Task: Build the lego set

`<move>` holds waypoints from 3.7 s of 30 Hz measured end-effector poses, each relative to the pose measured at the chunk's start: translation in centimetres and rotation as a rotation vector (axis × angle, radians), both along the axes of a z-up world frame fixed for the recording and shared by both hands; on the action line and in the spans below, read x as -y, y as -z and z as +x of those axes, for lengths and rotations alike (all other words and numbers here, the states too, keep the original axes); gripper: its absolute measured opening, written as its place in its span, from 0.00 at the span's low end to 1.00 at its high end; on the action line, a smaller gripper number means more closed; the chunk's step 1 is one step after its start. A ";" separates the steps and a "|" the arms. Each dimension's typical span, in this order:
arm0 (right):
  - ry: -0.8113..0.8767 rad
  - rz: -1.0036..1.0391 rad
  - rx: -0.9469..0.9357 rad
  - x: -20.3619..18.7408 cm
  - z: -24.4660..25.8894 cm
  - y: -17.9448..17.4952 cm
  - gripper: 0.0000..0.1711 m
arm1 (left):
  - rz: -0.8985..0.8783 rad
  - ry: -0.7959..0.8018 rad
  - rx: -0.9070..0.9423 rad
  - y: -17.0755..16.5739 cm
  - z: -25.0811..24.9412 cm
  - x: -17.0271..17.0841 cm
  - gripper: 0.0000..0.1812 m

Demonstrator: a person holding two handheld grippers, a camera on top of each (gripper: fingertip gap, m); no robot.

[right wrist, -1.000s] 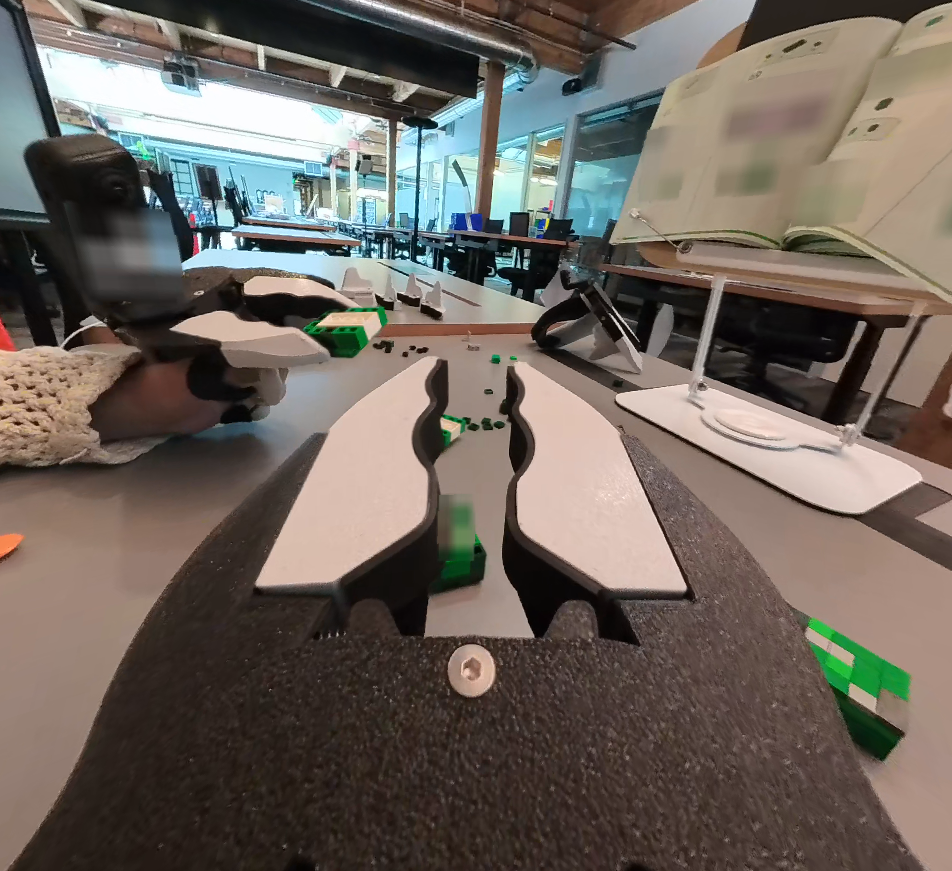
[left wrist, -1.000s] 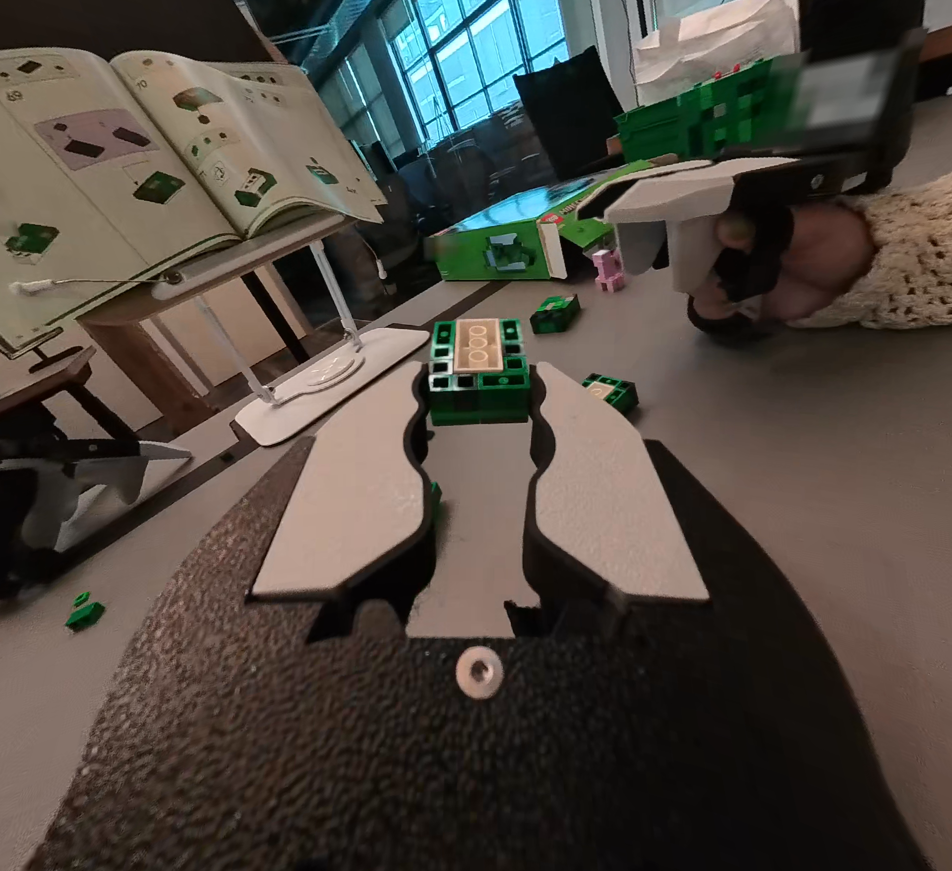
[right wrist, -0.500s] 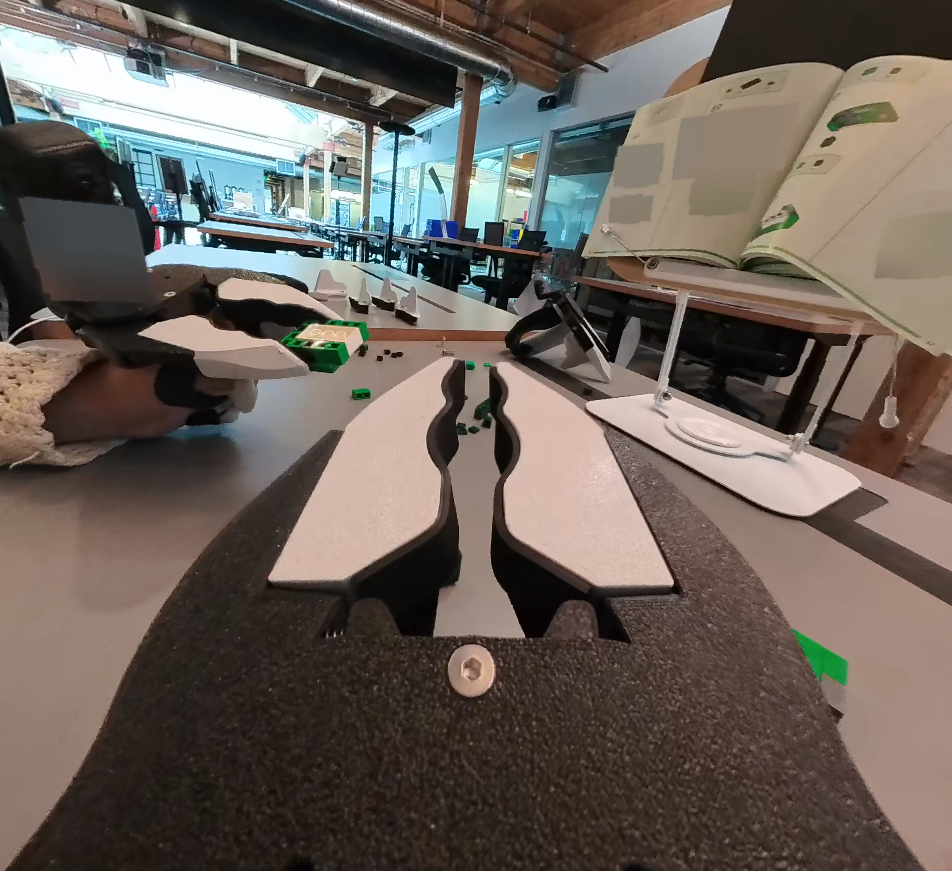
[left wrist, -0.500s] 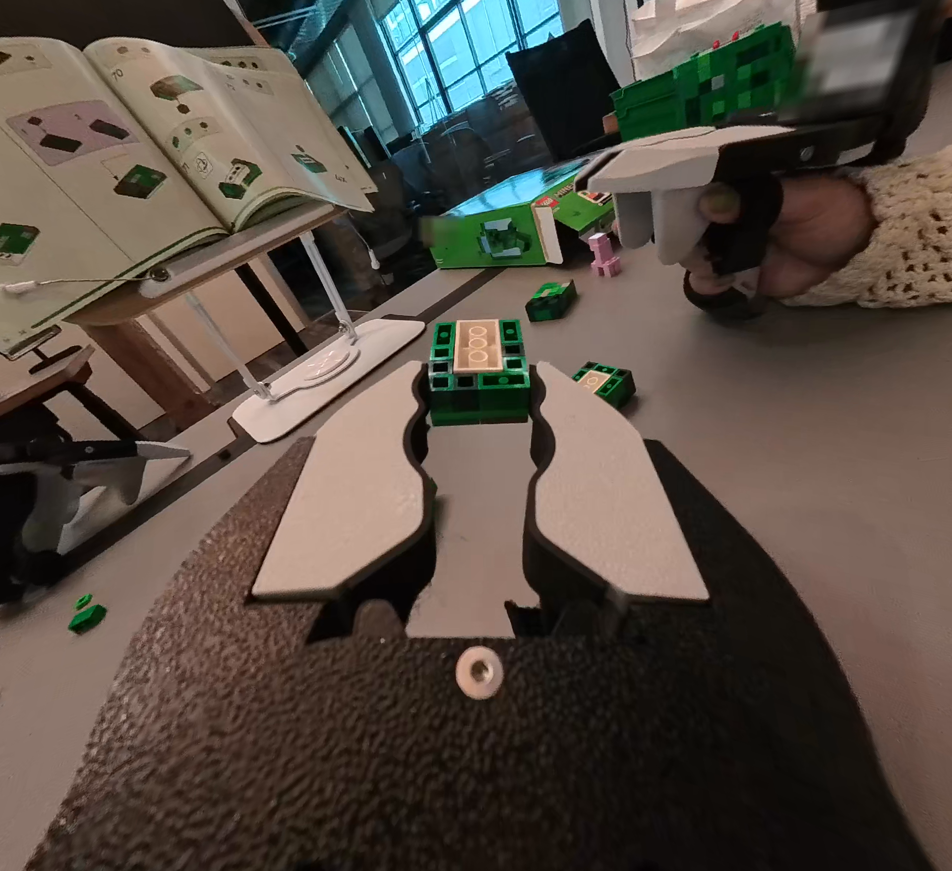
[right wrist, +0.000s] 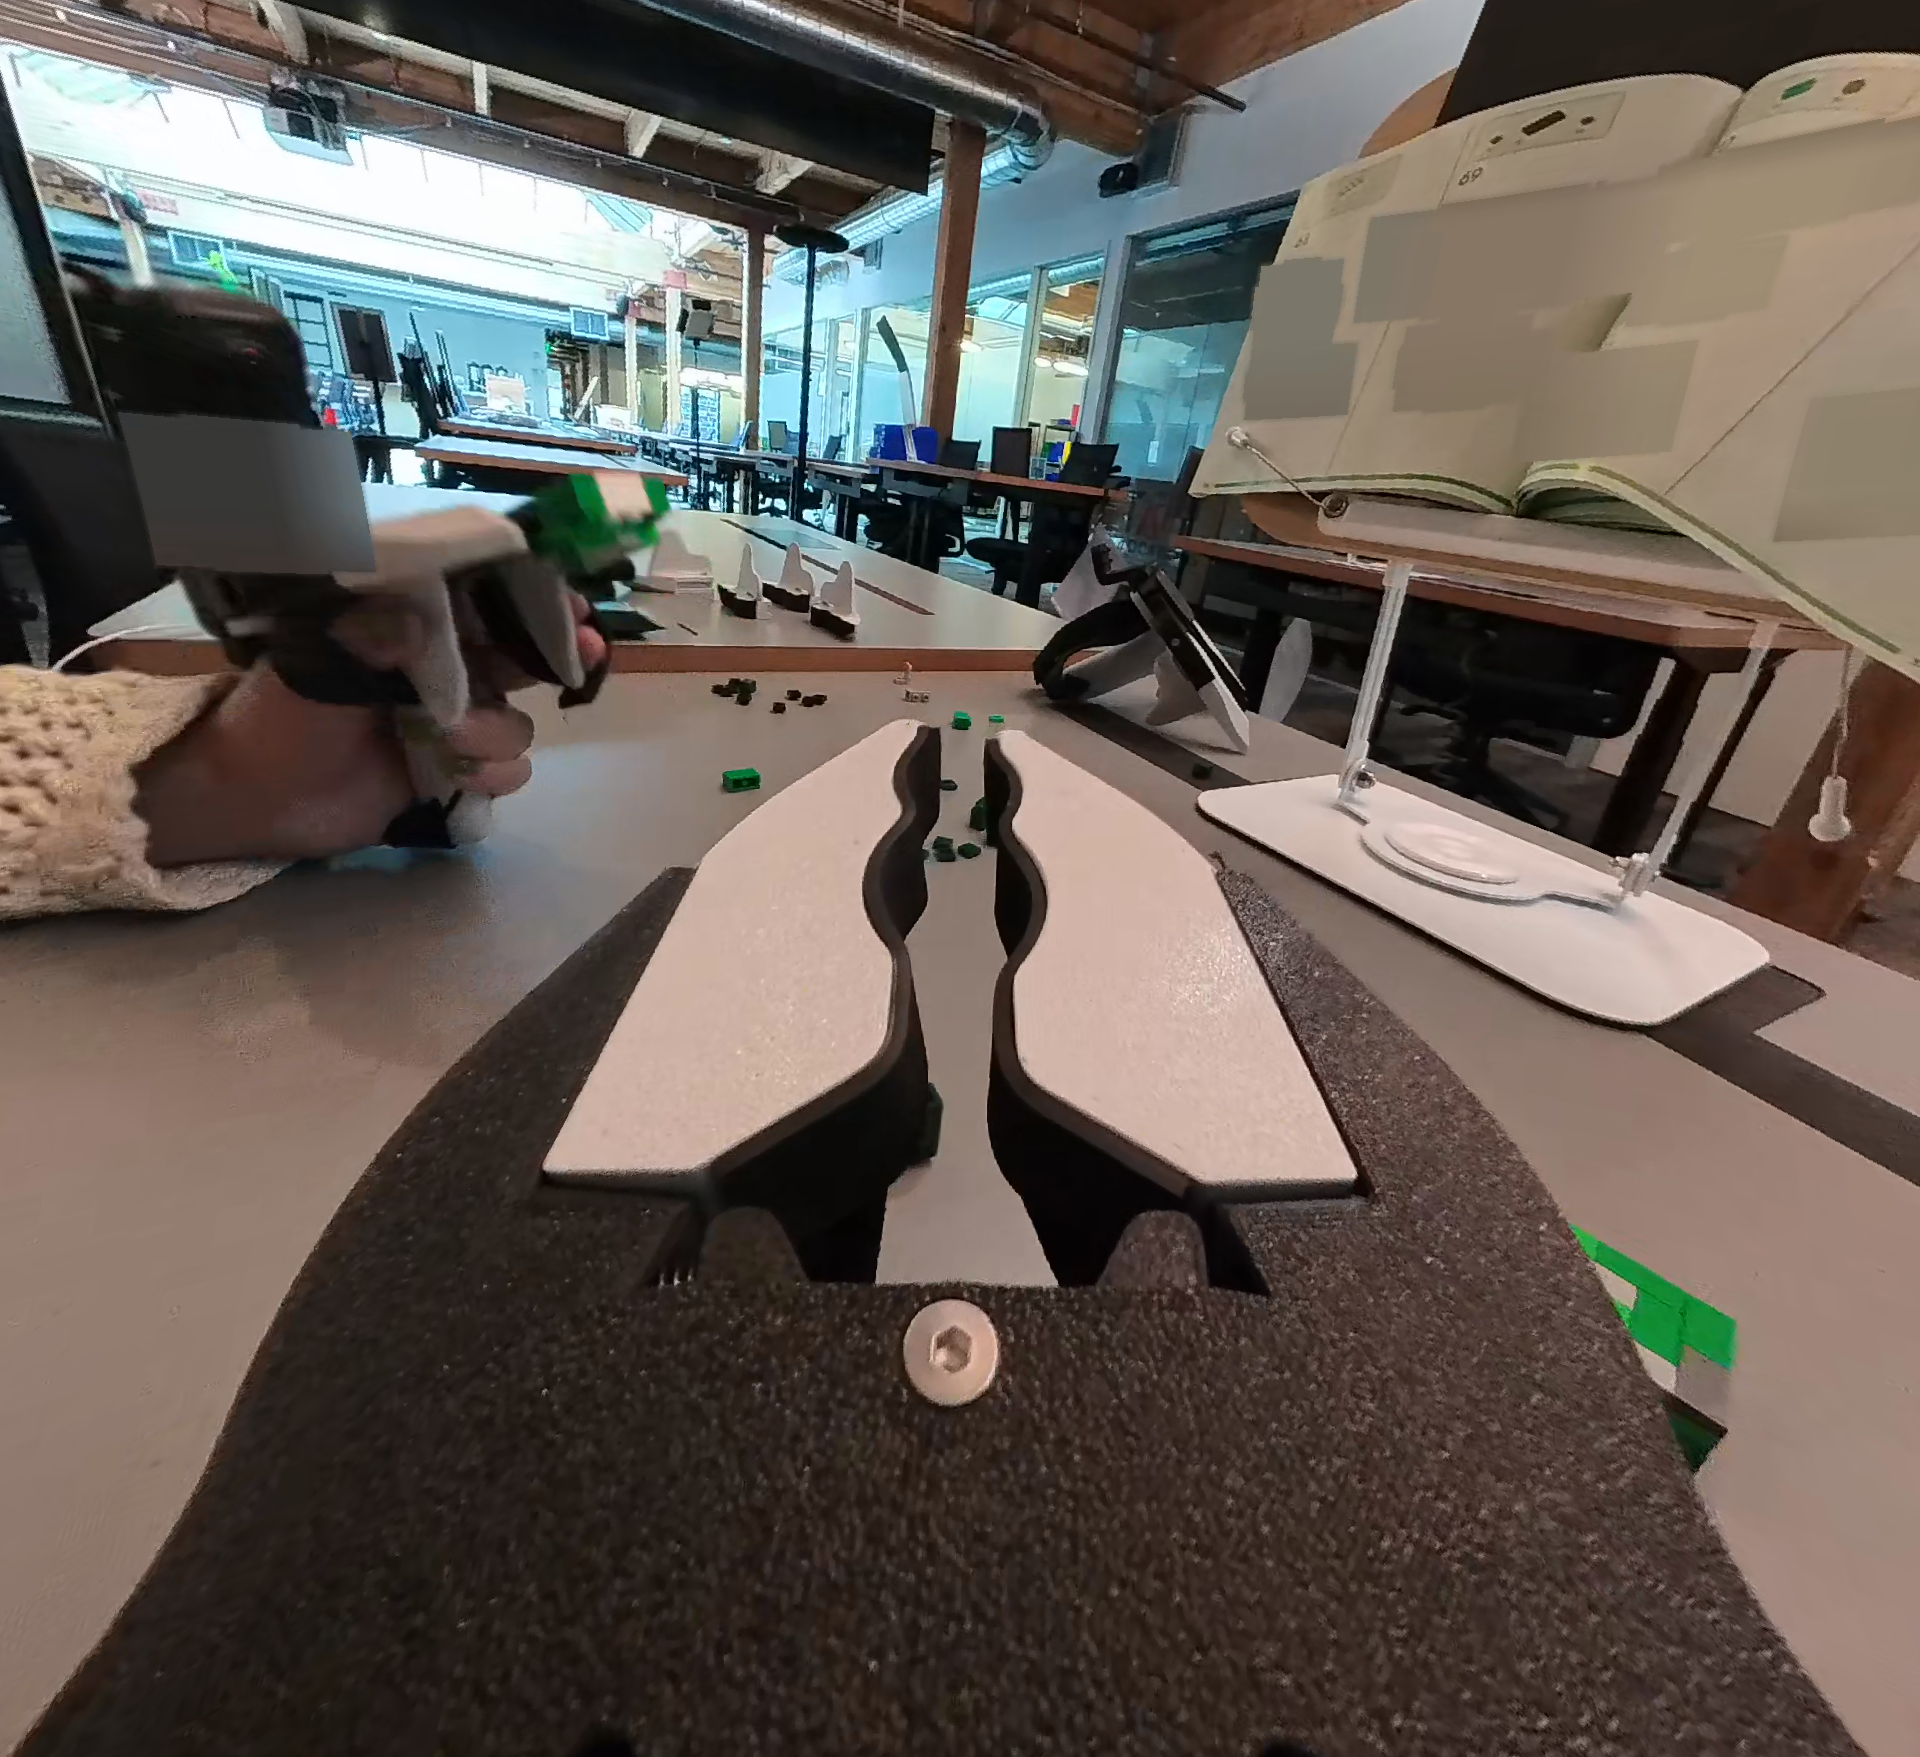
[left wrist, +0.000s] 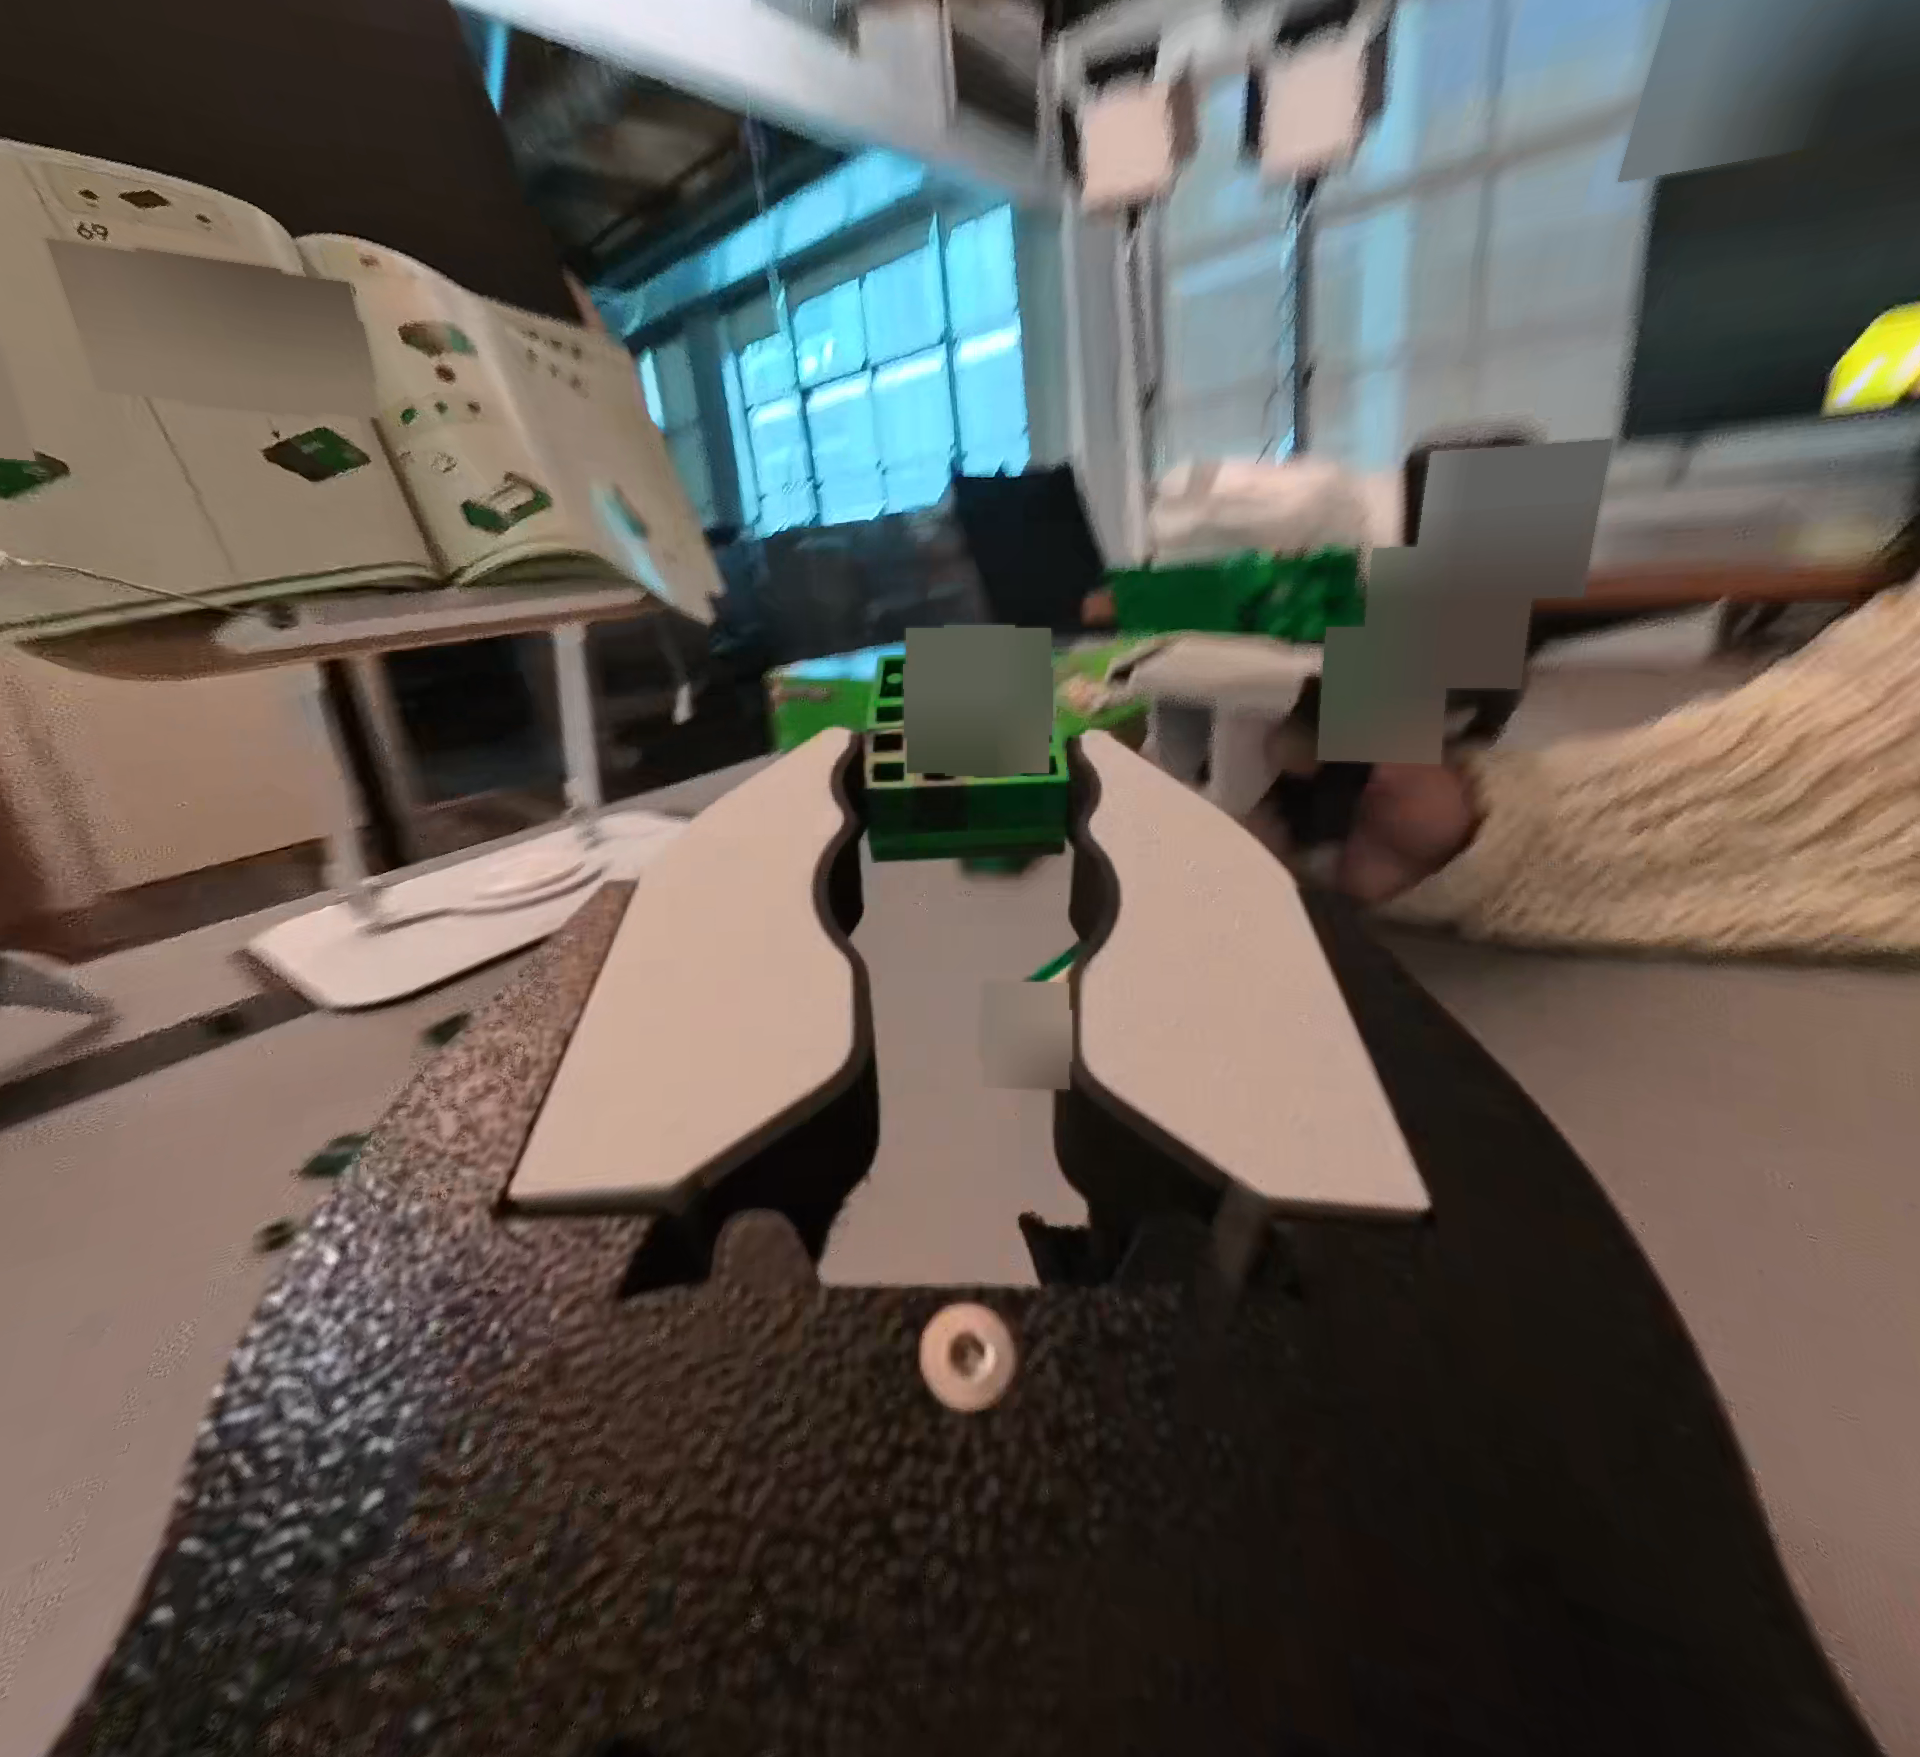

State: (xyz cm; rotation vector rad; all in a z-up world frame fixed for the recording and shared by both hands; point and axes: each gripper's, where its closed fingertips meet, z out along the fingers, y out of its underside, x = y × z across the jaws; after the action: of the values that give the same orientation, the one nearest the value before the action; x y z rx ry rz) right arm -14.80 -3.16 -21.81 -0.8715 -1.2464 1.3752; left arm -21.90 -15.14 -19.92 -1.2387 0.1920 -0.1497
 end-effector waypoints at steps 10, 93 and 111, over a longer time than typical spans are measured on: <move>-0.011 0.018 0.014 0.3 0.0 0.2 0.04 | 0.222 -0.159 0.252 -2.8 -5.8 4.2 0.19; -0.033 0.024 0.026 0.6 0.0 0.3 0.04 | -0.173 -0.265 -0.287 2.2 -1.6 -0.5 0.20; -0.032 0.024 0.025 0.6 0.0 0.3 0.04 | -0.777 -0.199 -0.254 10.1 -2.4 -1.3 0.20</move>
State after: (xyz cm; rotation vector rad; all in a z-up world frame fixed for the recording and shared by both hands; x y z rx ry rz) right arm -14.82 -3.72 -22.14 -0.8581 -1.2987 1.3763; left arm -24.30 -13.88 -29.99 -2.0436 0.2387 0.1242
